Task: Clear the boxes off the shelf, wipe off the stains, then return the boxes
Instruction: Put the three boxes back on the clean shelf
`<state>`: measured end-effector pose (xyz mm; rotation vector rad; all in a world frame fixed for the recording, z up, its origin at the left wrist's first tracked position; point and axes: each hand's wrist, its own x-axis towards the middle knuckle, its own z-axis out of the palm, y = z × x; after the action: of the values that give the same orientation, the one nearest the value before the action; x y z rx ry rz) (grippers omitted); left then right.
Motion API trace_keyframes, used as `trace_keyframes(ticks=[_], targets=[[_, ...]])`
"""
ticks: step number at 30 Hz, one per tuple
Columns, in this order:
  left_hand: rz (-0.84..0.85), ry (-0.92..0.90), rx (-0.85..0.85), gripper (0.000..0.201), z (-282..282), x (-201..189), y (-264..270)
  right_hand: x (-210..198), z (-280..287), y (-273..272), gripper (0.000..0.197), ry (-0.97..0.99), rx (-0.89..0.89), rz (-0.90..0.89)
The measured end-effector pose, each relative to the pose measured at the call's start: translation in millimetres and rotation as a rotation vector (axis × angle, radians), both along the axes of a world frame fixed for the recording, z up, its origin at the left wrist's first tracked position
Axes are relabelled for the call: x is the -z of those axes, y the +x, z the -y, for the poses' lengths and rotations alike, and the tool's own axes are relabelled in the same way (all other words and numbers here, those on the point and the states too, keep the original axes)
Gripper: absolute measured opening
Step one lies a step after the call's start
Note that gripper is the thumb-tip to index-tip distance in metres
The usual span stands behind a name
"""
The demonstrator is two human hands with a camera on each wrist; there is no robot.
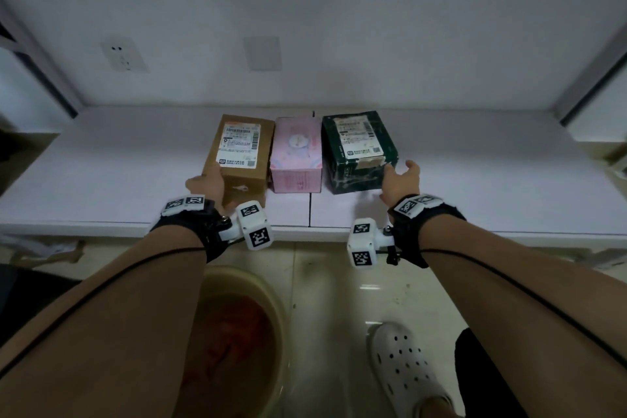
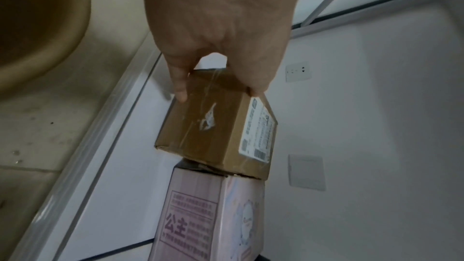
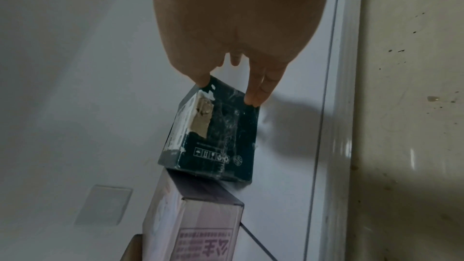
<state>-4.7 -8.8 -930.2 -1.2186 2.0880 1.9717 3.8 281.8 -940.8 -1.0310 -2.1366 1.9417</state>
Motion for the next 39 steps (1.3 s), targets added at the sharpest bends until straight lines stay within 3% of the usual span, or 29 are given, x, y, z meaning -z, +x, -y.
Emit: trace_keyframes(ticks=[3, 5, 9, 12, 16, 20, 24, 27, 32, 36, 39], targets=[[-0.052, -0.155, -0.11, 0.043, -1, -2, -2, 6, -4, -14, 0.066, -0.043, -0.069, 0.019], [-0.066, -0.235, -0.045, 0.047, -4, -2, -2, 11, -4, -21, 0.07, -0.022, -0.103, 0.028], [-0.046, -0.342, 0.046, 0.049, -8, -3, -4, 5, 3, -16, 0.052, 0.058, -0.077, 0.005], [-0.039, -0.64, 0.104, 0.05, -13, -10, -6, -6, 7, -5, 0.052, 0.126, -0.033, 0.011], [-0.238, -1.106, 0.364, 0.046, -31, -31, -6, -16, 6, 9, 0.044, 0.277, 0.017, 0.032], [-0.46, -1.119, 0.747, 0.042, -69, -40, -4, -26, 10, 12, 0.034, 0.385, -0.078, -0.047], [-0.191, -1.174, 1.095, 0.063, -84, -22, -5, -29, 15, 15, 0.026, 0.454, -0.117, -0.155], [-0.047, -1.331, 1.216, 0.065, -79, -15, -7, -25, 18, 17, 0.021, 0.541, -0.229, -0.232], [0.012, -1.29, 1.201, 0.061, -80, -20, -2, -29, 18, 11, 0.034, 0.746, -0.567, -0.374], [0.108, -1.306, 1.188, 0.061, -86, -24, -2, -20, 15, 10, 0.053, 0.849, -0.84, -0.204], [0.164, -1.267, 1.139, 0.055, -94, -32, -3, -13, 10, 14, 0.064, 0.858, -0.898, -0.105]])
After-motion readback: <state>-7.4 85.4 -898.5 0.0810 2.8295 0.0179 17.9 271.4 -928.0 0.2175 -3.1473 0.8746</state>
